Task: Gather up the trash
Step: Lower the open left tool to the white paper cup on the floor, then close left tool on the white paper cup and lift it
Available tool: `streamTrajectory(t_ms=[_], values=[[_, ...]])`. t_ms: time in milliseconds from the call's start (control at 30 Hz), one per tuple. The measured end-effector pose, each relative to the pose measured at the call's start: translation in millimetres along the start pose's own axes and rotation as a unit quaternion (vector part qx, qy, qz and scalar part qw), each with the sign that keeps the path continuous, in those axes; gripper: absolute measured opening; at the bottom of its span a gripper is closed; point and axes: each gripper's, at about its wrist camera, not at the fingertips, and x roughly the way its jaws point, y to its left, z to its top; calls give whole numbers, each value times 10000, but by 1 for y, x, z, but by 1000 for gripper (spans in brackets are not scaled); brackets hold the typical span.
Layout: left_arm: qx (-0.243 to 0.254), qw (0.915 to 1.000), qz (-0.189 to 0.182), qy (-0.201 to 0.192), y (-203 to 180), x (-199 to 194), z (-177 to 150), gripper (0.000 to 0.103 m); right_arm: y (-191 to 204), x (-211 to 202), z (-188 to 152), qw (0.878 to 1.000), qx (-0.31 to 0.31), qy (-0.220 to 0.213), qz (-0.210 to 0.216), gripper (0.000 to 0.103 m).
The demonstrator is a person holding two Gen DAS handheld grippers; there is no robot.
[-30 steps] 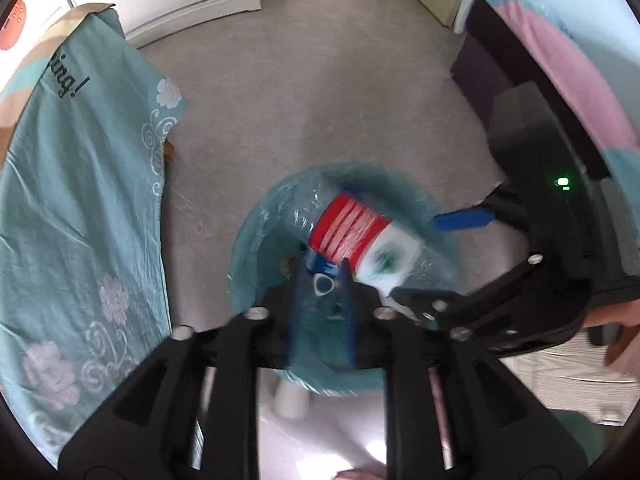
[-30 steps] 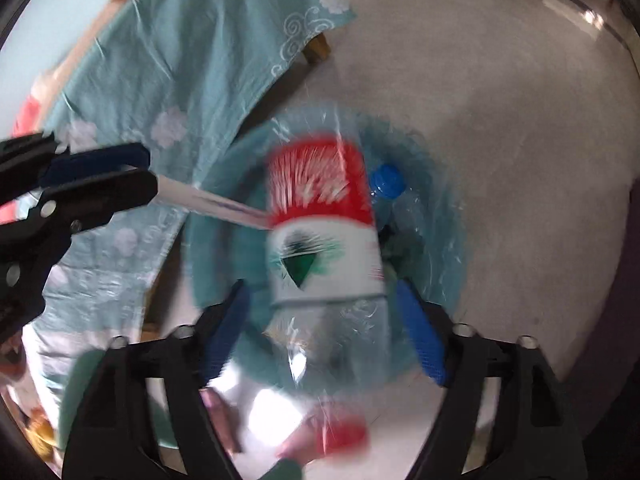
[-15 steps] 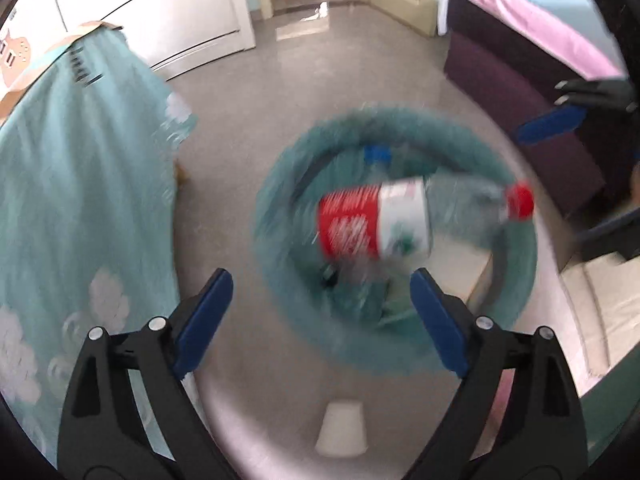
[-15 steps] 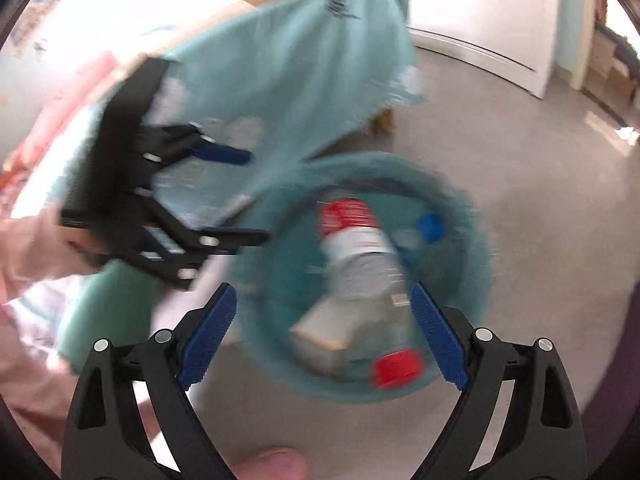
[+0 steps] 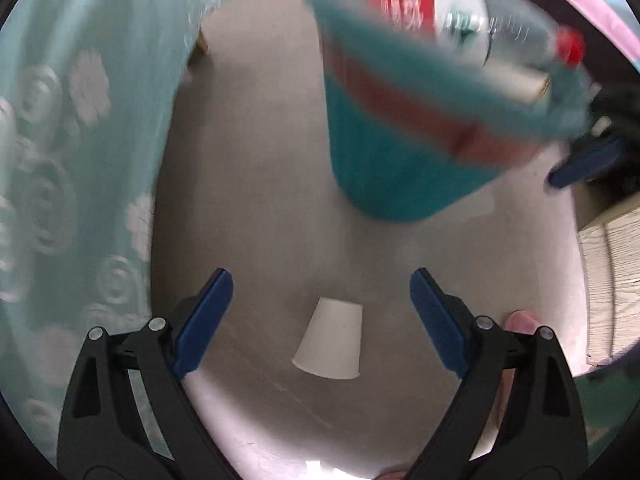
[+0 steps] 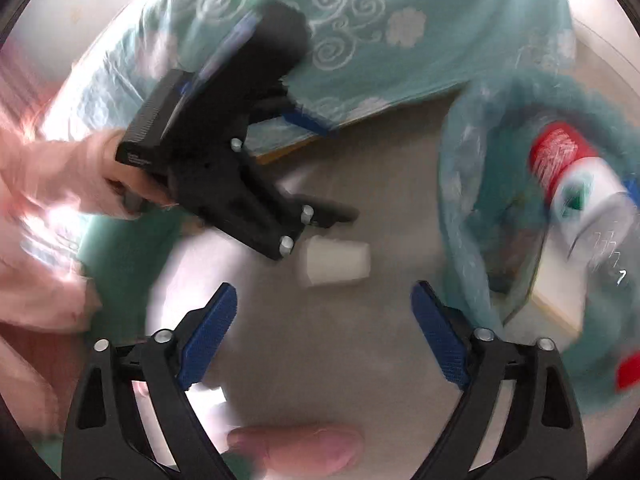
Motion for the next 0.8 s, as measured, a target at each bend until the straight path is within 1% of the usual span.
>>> streamTrajectory(t_ms=[33, 67, 100, 167, 200, 233, 267, 300, 333, 367, 400, 433, 500, 567, 600, 667, 733, 767, 800], values=[[-47, 9999, -2, 96, 0, 16, -7, 88, 11, 6, -1, 9993, -284, -86, -241, 90], [-100, 9997, -25, 222, 0, 29, -12, 85, 15, 9, -1, 9984, -374, -125, -415, 91], [-172, 9993, -57, 326, 0, 41, -18, 78, 20, 12, -1, 9973, -437, -245, -529, 91], [-279, 9979, -15, 590, 0, 60, -31, 74, 19, 10, -1, 9978, -327, -499, -280, 90], [-329, 9971, -43, 678, 0, 63, -33, 72, 19, 7, 1, 9982, -203, -560, -77, 90], [-319, 9977, -45, 597, -1, 62, -33, 73, 20, 1, 3, 9976, -159, -667, 101, 90], [-280, 9986, 49, 448, -3, 58, -32, 77, 20, -3, 5, 9971, -134, -729, 178, 90], [-263, 9987, 107, 412, -4, 59, -33, 82, 20, 1, 6, 9977, -117, -566, 366, 90], [-252, 9986, 43, 467, -4, 64, -34, 82, 19, 11, 2, 9985, -168, -338, 385, 90], [-265, 9980, -24, 578, -4, 71, -34, 82, 21, 18, -5, 9989, -299, -169, 307, 90], [-277, 9974, -25, 663, -3, 77, -34, 82, 22, 23, -11, 9990, -370, -114, 232, 90], [-251, 9965, 64, 792, -4, 88, -36, 82, 21, 30, -18, 9993, -359, -39, 87, 90], [-231, 9945, 224, 1000, -5, 102, -39, 82, 10, 47, -39, 9998, -43, 148, -93, 90], [-356, 9932, 103, 1105, -5, 115, -45, 82, -2, 64, -64, 9984, 401, 354, -204, 90], [-364, 9927, 67, 1148, -8, 123, -47, 82, -6, 70, -74, 9974, 520, 413, -269, 90], [-240, 9919, 102, 1240, -15, 135, -49, 82, -14, 85, -94, 9941, 799, 557, -470, 90], [-80, 9903, 47, 1384, -25, 147, -53, 78, -19, 94, -110, 9903, 1035, 723, -584, 90], [19, 9892, 10, 1463, -30, 153, -55, 63, -22, 98, -115, 9889, 1141, 746, -582, 90], [92, 9878, -54, 1555, -33, 158, -57, 63, -24, 103, -121, 9869, 1268, 782, -612, 90]])
